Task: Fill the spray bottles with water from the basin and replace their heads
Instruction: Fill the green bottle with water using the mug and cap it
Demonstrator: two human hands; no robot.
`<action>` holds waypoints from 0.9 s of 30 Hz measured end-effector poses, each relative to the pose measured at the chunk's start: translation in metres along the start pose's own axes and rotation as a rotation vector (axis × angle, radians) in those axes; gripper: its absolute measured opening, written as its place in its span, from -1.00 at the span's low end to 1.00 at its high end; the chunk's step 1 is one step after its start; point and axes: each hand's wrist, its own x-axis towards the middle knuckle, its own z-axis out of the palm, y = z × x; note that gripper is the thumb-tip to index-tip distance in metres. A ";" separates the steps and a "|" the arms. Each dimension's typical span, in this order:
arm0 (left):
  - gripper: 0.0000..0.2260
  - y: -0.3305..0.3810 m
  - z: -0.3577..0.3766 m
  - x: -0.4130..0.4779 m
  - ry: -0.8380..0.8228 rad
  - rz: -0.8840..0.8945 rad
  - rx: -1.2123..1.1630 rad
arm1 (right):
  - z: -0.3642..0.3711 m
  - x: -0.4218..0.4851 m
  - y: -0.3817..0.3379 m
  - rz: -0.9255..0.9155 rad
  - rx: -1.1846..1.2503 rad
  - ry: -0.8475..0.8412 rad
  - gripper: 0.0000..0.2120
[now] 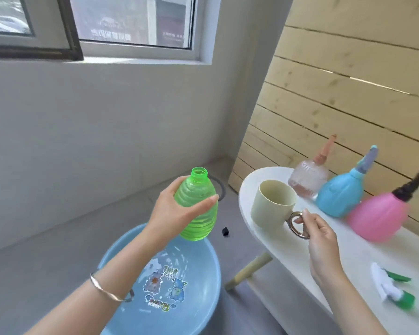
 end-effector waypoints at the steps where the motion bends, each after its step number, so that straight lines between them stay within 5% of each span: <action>1: -0.55 0.005 0.006 0.000 -0.014 0.008 0.003 | -0.006 0.003 0.003 0.010 0.008 0.015 -0.72; 11: -0.61 0.031 0.070 -0.008 -0.109 0.039 -0.002 | -0.036 0.018 0.032 0.079 0.014 0.132 -0.73; 20: -0.46 0.042 0.132 -0.023 -0.181 0.028 0.031 | -0.074 0.009 0.006 0.066 -0.081 -0.014 -0.80; 24: -0.63 0.049 0.171 -0.035 -0.236 0.058 0.035 | -0.143 0.003 -0.011 -0.099 -0.287 -0.019 -0.87; 27: -0.58 0.045 0.200 -0.045 -0.312 0.078 0.045 | -0.197 -0.004 -0.001 -0.088 -0.498 0.038 -0.83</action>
